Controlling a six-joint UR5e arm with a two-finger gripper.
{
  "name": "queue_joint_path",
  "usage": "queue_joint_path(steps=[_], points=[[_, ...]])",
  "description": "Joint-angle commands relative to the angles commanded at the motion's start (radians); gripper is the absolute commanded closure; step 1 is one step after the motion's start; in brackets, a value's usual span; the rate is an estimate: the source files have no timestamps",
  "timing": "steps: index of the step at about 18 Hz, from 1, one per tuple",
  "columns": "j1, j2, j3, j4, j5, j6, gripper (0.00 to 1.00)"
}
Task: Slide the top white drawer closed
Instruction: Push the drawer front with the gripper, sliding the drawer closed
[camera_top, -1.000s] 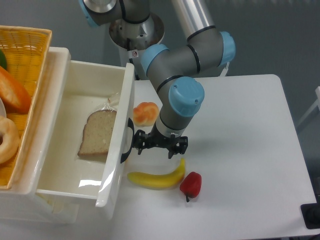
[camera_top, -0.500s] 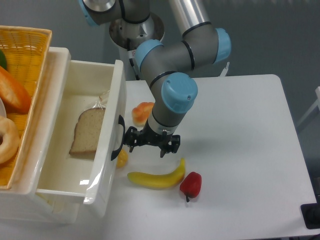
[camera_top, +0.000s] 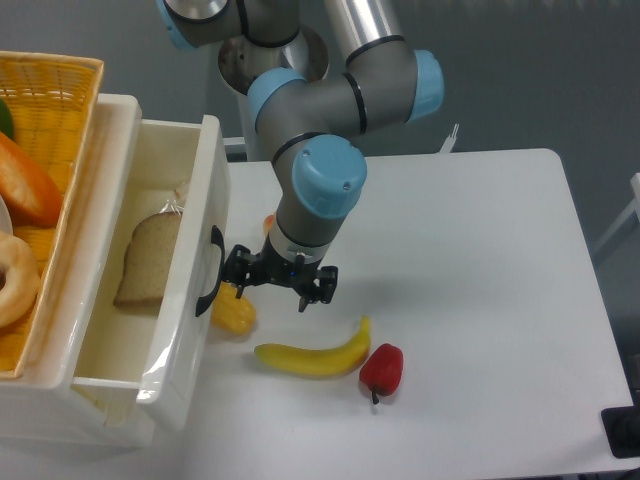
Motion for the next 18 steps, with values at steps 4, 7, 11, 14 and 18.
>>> queue_joint_path(steps=[4,7,11,14,18], points=[[-0.020,0.011,-0.002,0.000,0.002,-0.002,0.00],[-0.035,0.012,0.000,0.000,0.002,-0.002,0.00],[-0.041,0.012,0.000,0.000,-0.003,-0.002,0.00],[-0.051,0.014,0.002,0.000,-0.003,-0.002,0.00],[-0.061,0.015,0.002,0.000,-0.003,-0.003,0.00]])
